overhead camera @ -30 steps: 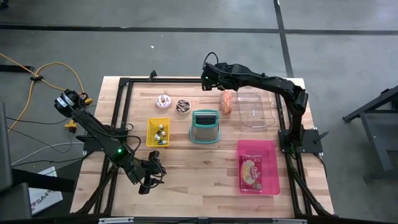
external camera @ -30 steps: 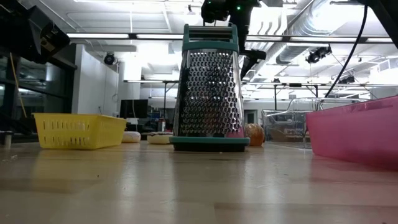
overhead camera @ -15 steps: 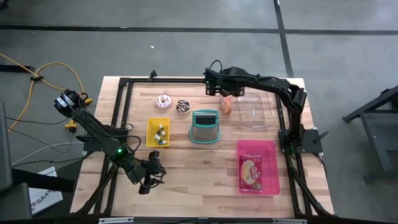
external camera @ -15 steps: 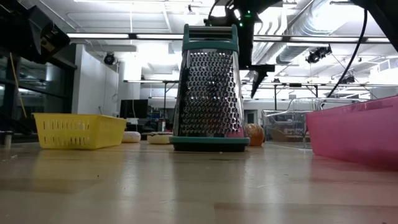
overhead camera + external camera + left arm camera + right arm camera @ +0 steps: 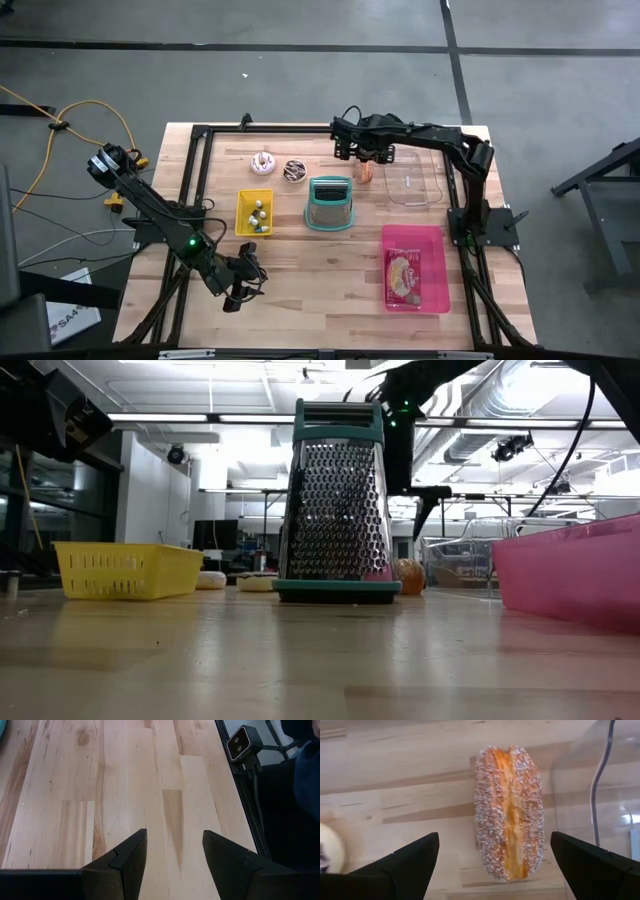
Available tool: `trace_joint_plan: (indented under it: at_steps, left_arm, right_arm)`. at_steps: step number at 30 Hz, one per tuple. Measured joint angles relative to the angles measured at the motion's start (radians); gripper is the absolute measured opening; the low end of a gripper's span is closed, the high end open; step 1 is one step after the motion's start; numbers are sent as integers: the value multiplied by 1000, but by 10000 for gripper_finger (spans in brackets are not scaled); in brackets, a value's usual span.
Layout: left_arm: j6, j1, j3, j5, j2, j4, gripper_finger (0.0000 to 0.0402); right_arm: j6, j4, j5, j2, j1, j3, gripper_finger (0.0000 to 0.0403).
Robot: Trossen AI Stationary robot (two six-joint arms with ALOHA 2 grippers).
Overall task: Pick & Place Food Item
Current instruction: Put the bread into the transparent bin
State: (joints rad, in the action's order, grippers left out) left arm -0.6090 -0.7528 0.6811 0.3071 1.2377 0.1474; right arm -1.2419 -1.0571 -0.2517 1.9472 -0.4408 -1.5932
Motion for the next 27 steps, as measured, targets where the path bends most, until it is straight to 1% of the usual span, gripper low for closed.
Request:
trace_joint_plan:
  at_steps: [6, 13, 27]
  left_arm:
    - [0, 0, 0, 0, 0, 0, 189]
    - [0, 0, 0, 0, 0, -2, 189]
    - [0, 0, 0, 0, 0, -7, 189]
  right_arm:
    - [-37, 18, 16, 1, 0, 26, 376]
    - [-36, 2, 17, 1, 0, 26, 398]
    - [-16, -25, -3, 8, 7, 31, 394]
